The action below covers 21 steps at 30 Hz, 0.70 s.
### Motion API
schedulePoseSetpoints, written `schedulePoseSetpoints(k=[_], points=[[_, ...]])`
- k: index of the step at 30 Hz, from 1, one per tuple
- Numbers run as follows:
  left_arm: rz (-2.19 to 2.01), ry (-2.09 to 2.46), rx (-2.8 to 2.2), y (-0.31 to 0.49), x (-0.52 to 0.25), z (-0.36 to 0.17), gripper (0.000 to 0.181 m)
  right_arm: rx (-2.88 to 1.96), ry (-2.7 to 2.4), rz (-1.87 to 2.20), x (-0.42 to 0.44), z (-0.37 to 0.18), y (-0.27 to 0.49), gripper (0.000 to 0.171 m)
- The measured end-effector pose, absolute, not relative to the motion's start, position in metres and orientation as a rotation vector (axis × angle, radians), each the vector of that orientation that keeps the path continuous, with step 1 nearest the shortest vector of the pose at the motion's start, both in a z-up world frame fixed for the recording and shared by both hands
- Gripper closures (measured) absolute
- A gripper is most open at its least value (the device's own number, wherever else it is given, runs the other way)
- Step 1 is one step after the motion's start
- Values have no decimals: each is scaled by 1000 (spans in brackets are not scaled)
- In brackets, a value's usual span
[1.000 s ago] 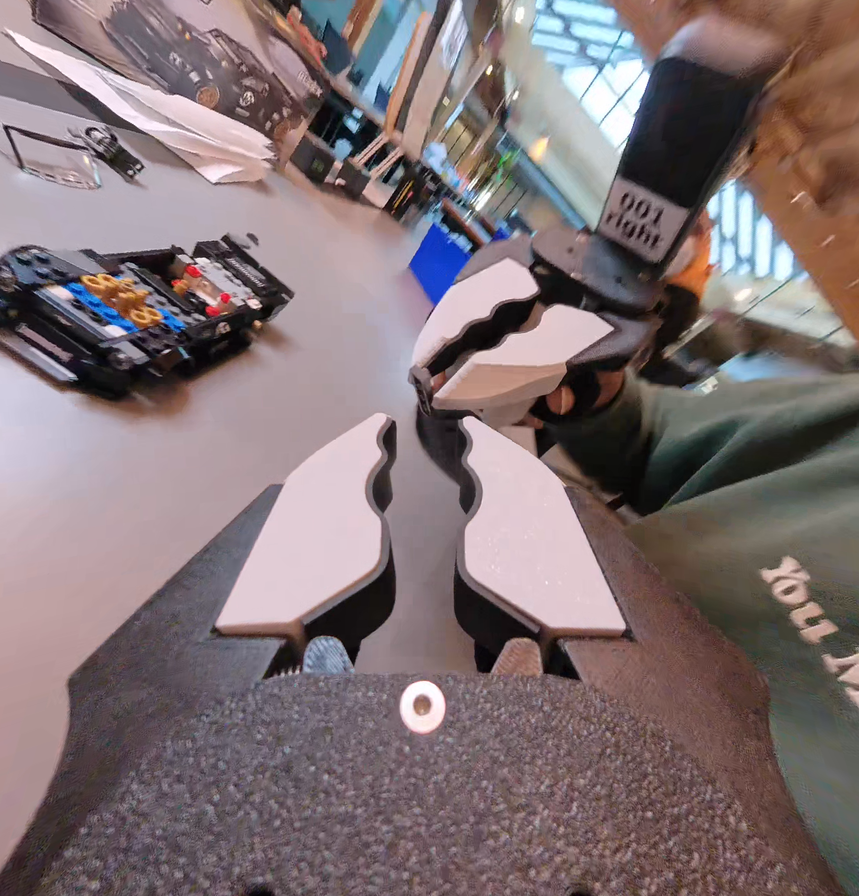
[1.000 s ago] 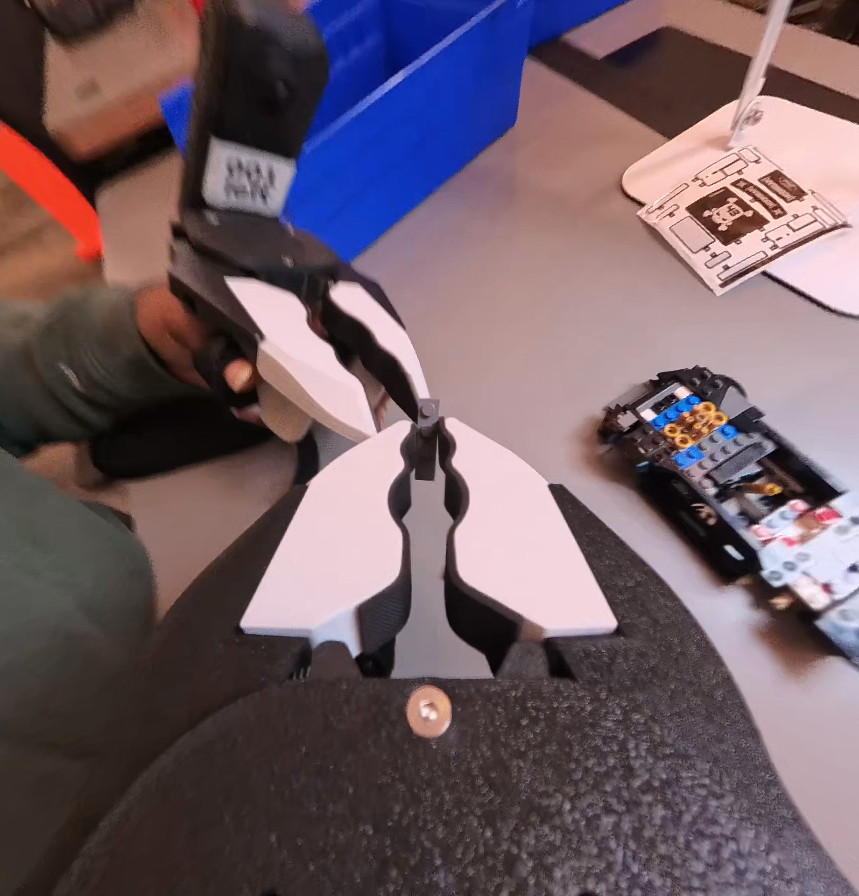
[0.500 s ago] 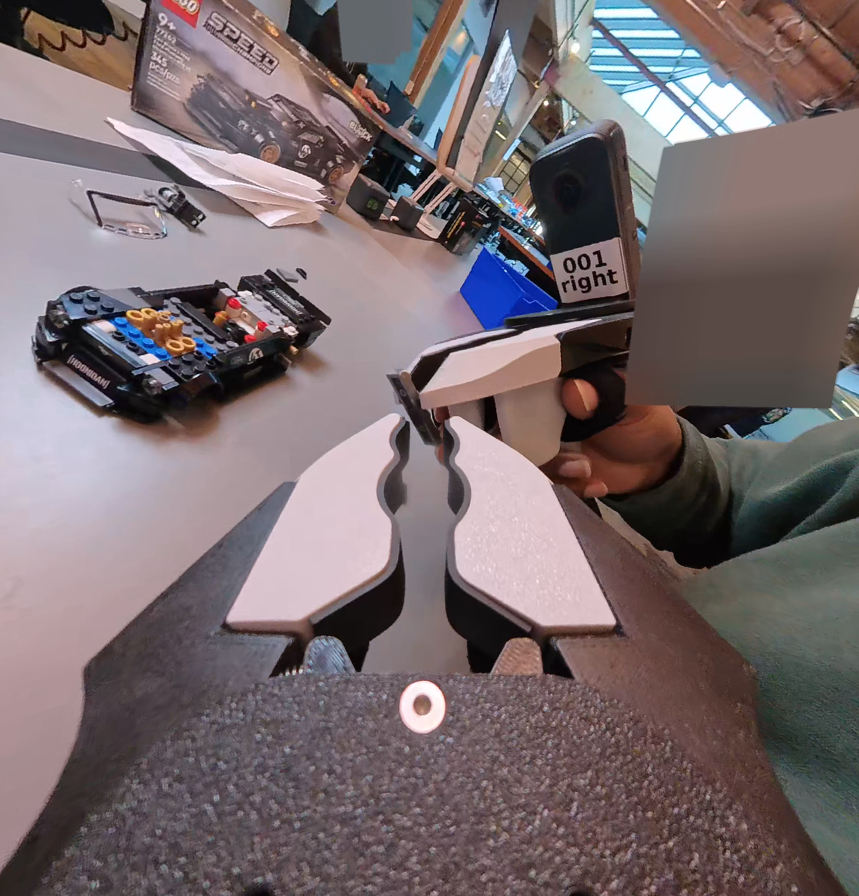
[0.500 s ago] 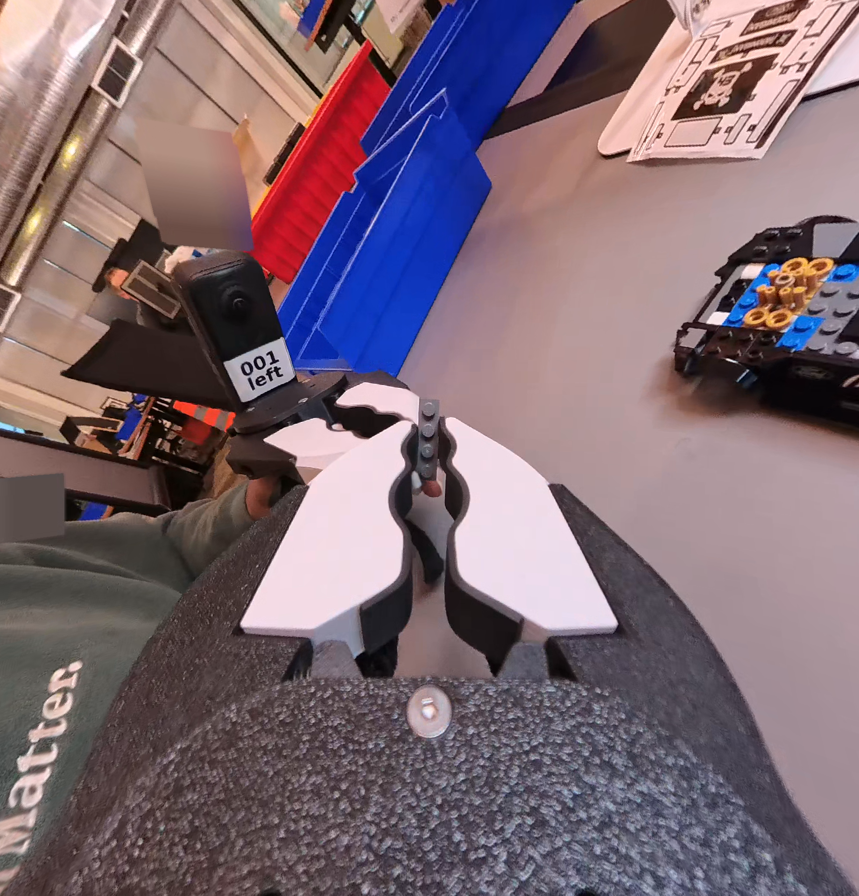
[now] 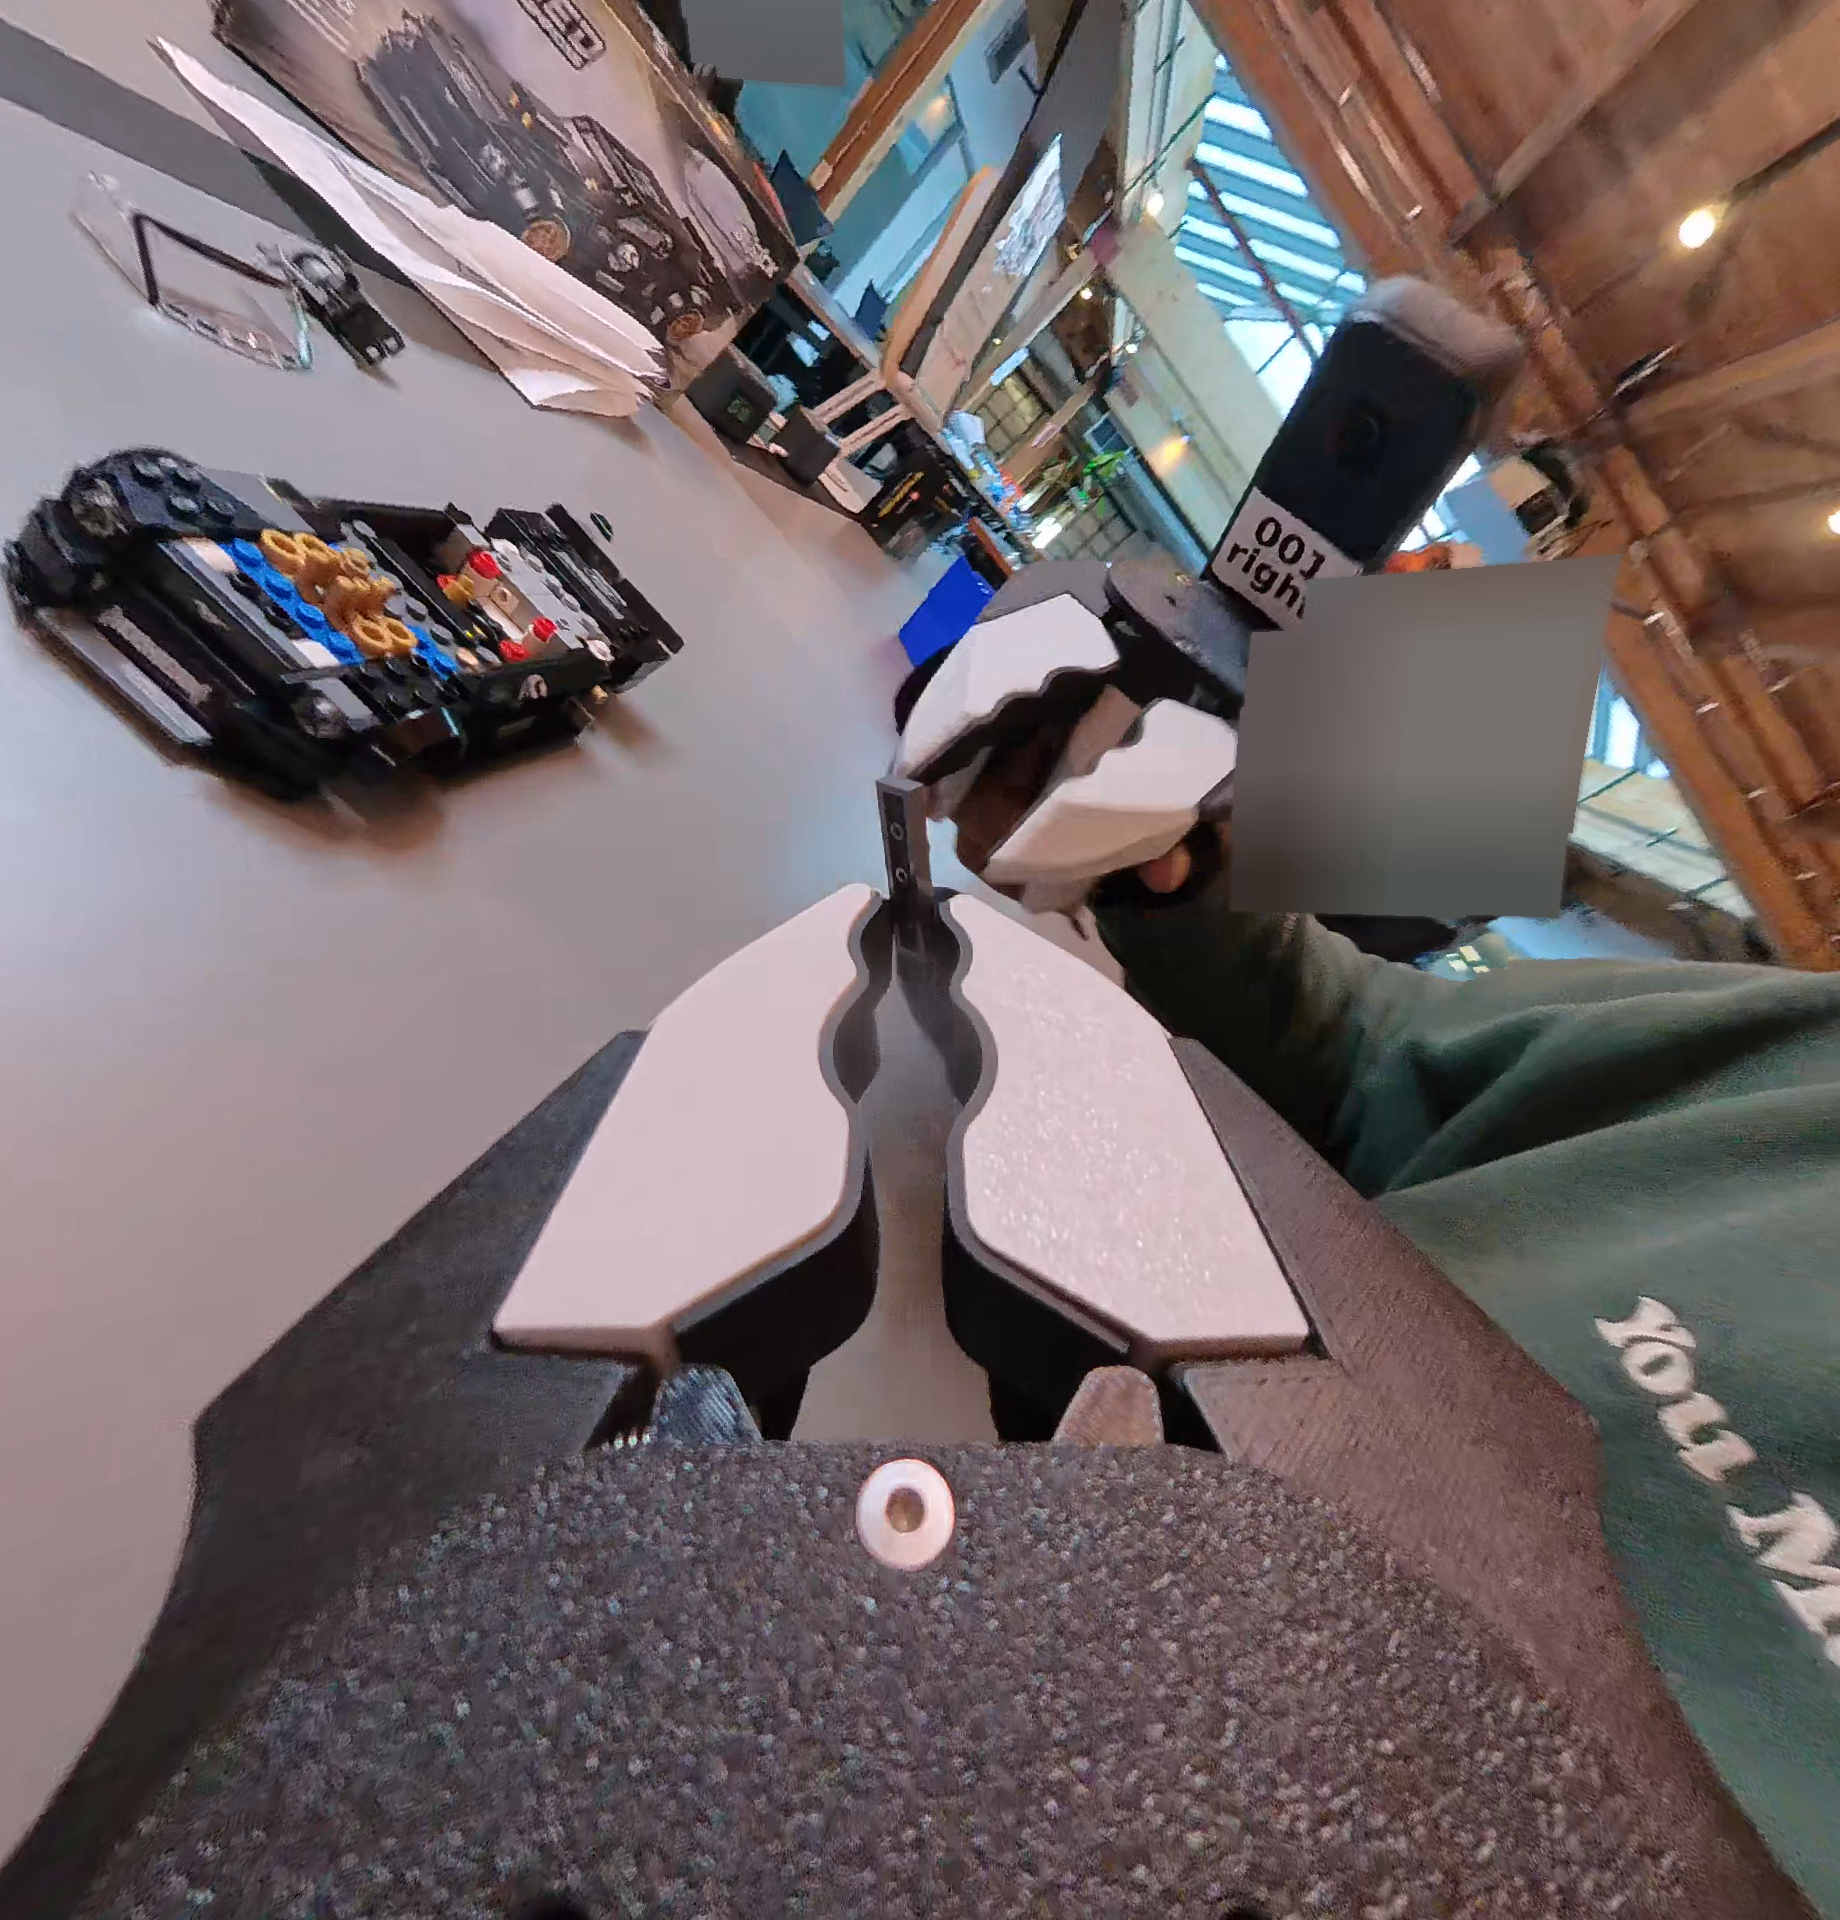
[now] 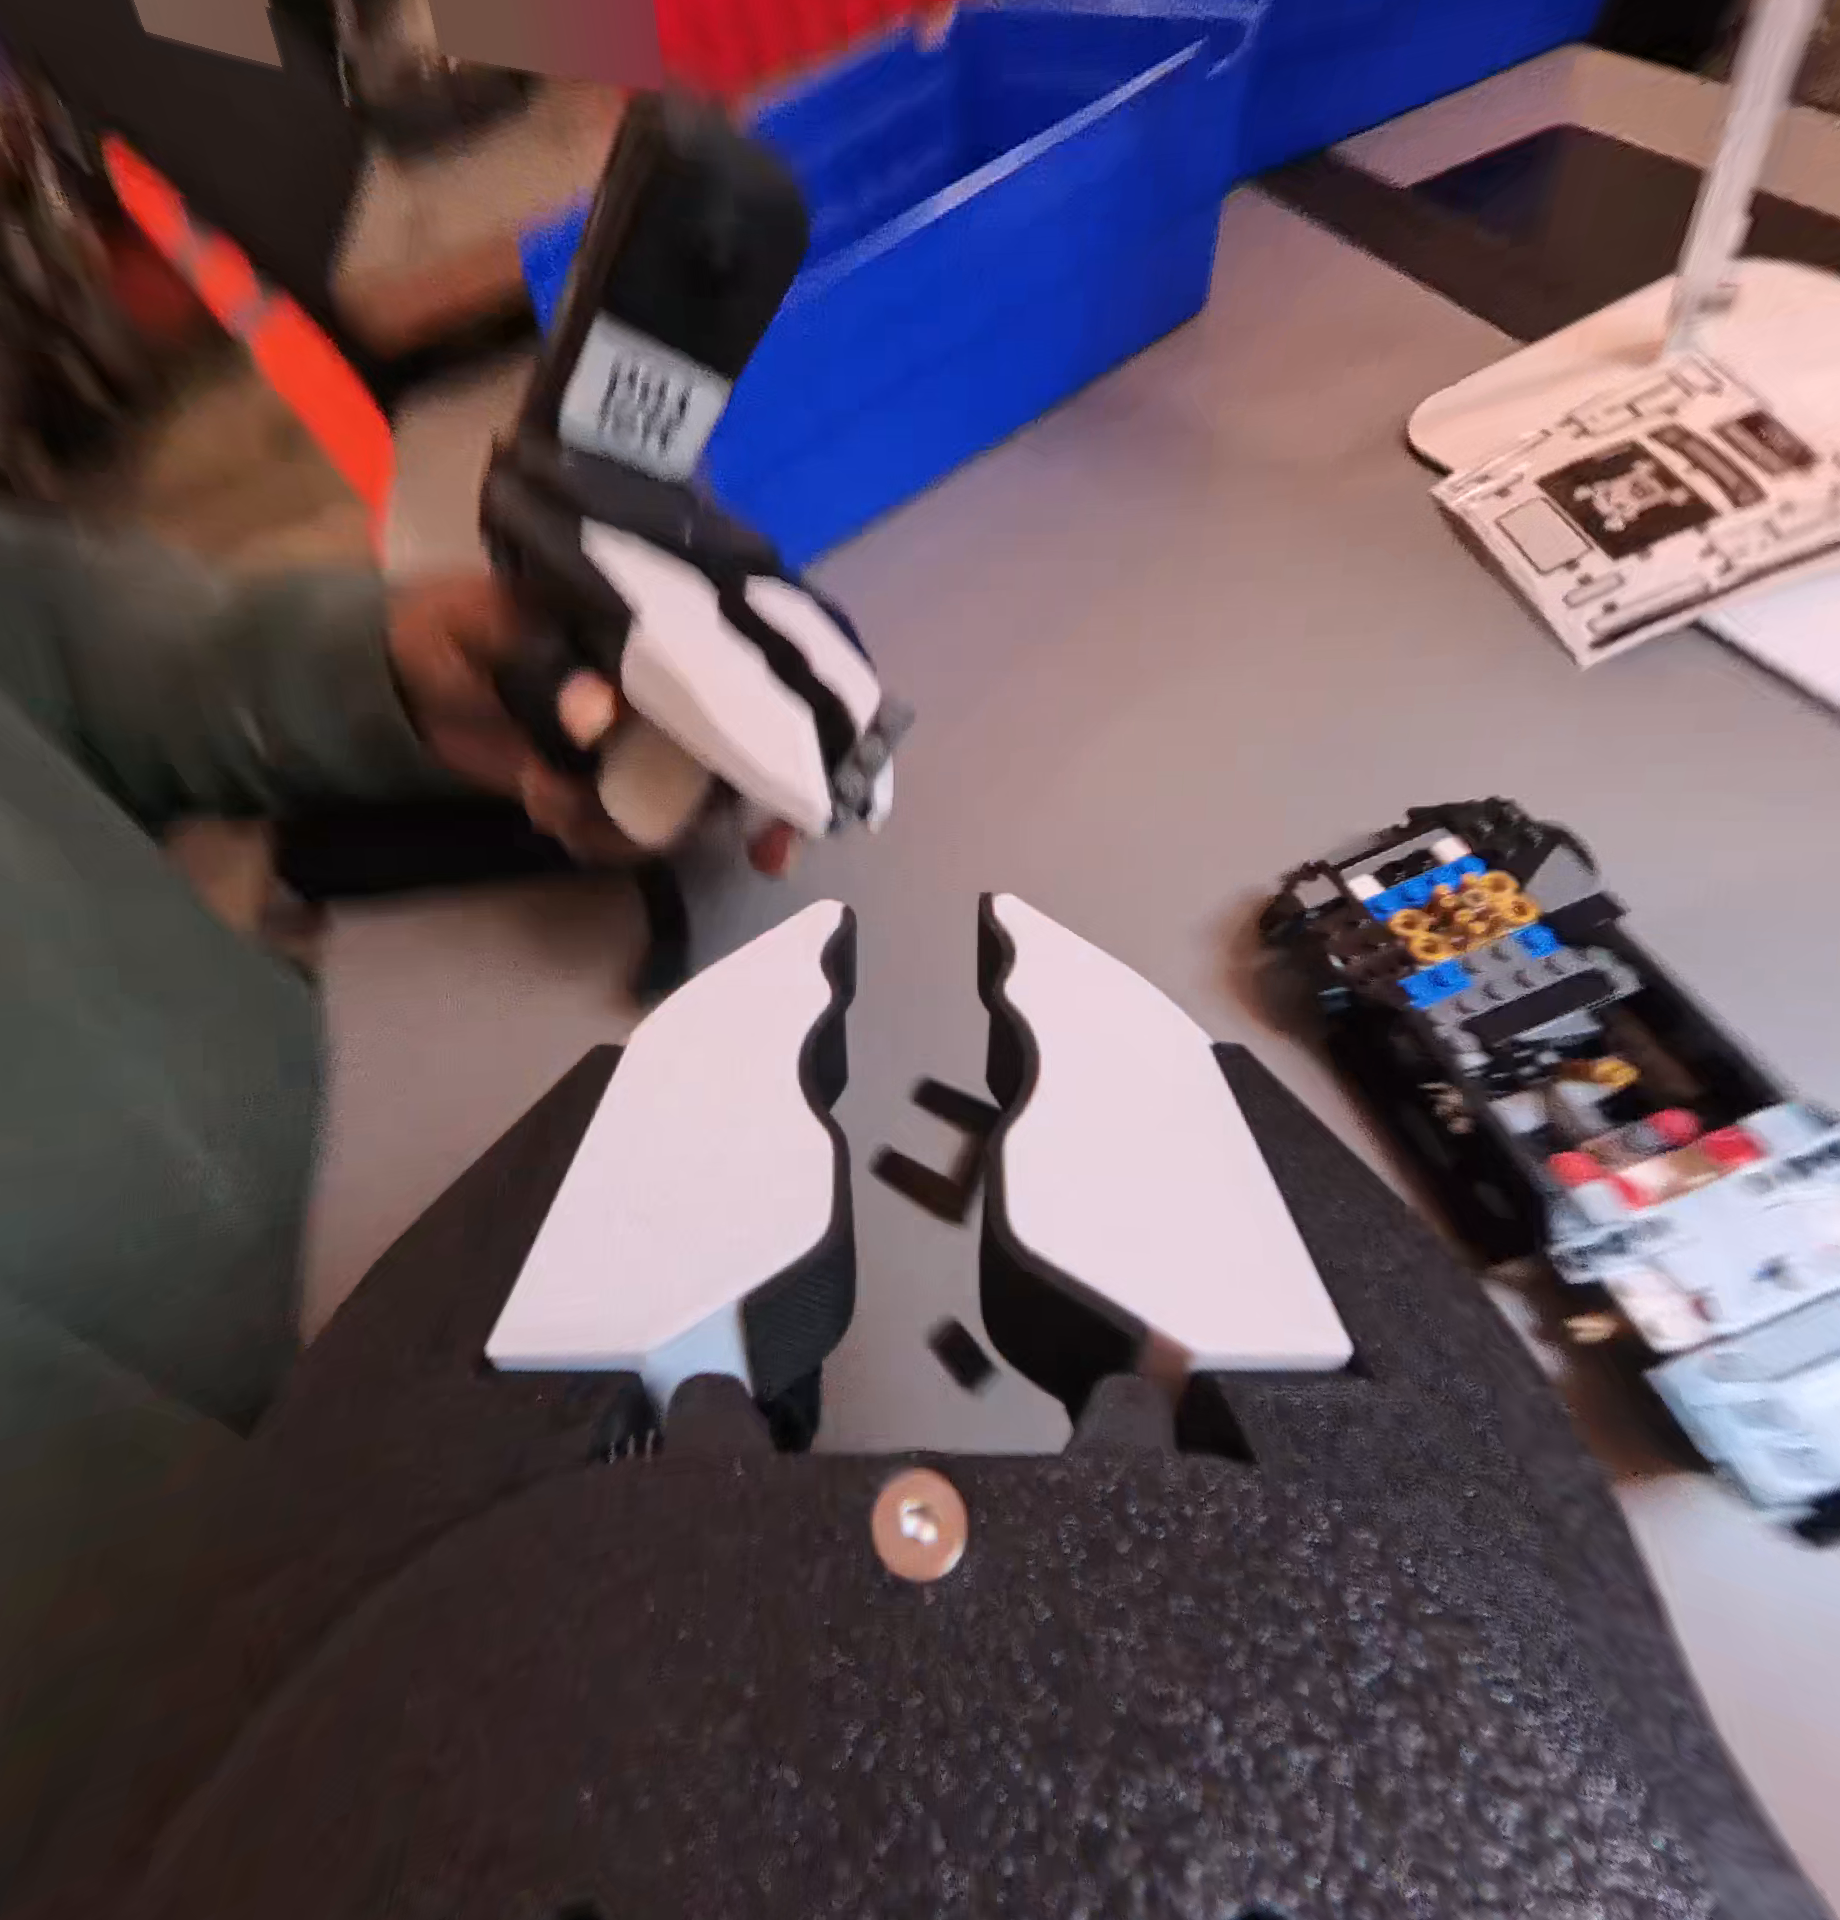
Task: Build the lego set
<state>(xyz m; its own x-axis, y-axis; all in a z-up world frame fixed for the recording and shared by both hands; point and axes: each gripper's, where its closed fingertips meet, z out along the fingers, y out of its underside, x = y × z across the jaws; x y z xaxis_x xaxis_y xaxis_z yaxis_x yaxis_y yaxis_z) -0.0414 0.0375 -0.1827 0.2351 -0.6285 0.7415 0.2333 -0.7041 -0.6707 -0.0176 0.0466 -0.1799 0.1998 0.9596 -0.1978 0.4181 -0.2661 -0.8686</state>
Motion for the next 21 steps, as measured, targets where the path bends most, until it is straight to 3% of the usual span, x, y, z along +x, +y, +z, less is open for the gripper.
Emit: schedulePoseSetpoints(k=[8, 21], points=[[-1924, 223, -1799, 29, -39, -183, 174, -1499, -2096, 632, -2, -265, 32, 124], [-2011, 180, -1863, 25, -33, -199, 173, -1432, -2291, 735, -5, -280, 28, 135]])
